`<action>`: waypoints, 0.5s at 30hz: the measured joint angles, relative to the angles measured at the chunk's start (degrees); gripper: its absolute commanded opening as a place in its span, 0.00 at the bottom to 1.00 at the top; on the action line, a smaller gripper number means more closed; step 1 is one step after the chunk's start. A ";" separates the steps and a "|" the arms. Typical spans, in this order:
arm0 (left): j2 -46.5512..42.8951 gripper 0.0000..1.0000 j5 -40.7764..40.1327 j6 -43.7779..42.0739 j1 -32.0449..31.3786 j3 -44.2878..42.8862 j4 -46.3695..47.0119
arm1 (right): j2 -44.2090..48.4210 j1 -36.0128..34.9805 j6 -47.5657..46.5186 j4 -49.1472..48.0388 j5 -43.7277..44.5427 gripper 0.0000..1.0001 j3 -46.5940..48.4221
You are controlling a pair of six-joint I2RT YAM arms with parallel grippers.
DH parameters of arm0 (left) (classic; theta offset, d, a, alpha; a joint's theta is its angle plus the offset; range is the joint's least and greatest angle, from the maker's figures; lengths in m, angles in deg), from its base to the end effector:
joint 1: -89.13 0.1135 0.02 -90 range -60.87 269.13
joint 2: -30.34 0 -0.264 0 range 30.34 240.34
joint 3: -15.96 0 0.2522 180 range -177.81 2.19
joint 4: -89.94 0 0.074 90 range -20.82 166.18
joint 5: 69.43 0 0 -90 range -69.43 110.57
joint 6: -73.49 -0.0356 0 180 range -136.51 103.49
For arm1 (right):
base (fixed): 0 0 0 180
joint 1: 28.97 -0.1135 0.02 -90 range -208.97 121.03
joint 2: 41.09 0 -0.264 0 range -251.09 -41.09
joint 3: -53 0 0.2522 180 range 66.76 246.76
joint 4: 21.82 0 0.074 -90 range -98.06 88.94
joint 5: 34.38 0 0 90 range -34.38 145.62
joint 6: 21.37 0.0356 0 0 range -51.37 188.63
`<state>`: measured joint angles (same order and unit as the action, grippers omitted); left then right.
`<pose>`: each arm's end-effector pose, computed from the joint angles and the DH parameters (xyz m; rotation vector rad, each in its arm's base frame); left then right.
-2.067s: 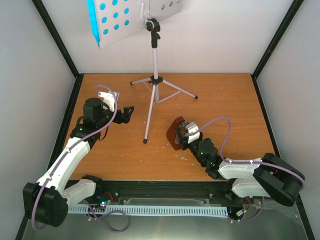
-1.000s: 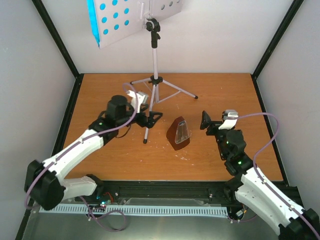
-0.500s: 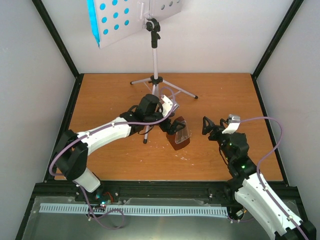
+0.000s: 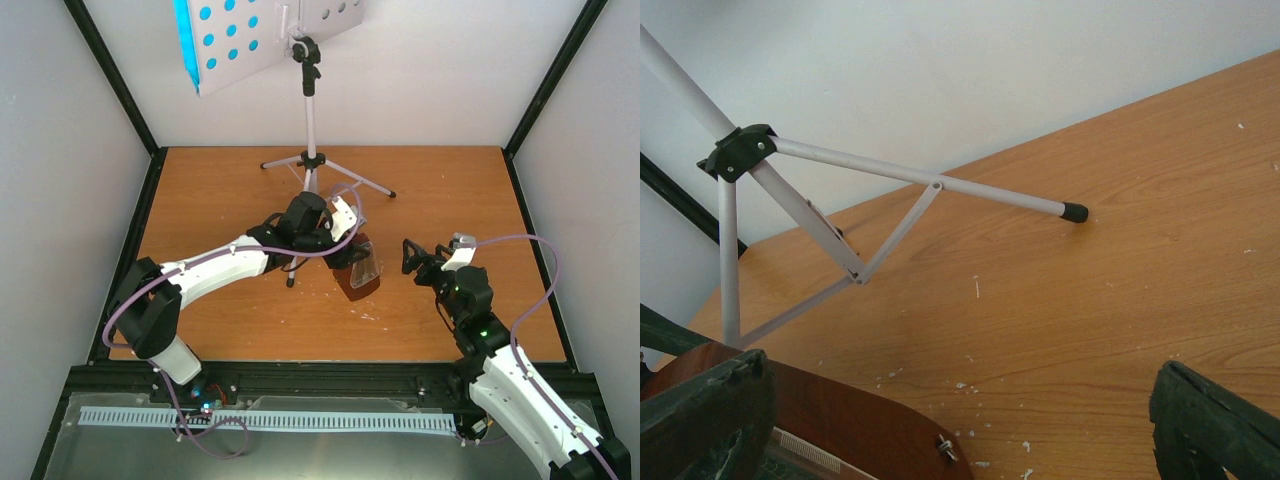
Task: Pack up the instrument practice props
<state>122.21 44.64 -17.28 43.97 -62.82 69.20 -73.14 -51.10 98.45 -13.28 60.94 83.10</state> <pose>0.2455 -0.2674 0.2609 1.1025 1.9523 -0.8888 0.1457 0.0557 0.2251 0.1888 1.7791 0.5766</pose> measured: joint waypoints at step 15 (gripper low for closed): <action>-0.13 0.98 -3.08 -1.46 -0.94 -0.13 -0.11 | 0.66 0.02 -2.43 1.46 -2.75 1.00 0.02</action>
<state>122.08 41.56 -18.75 43.03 -62.95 69.09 -72.49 -51.07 96.03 -11.81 58.19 83.12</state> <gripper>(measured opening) 0.826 0.999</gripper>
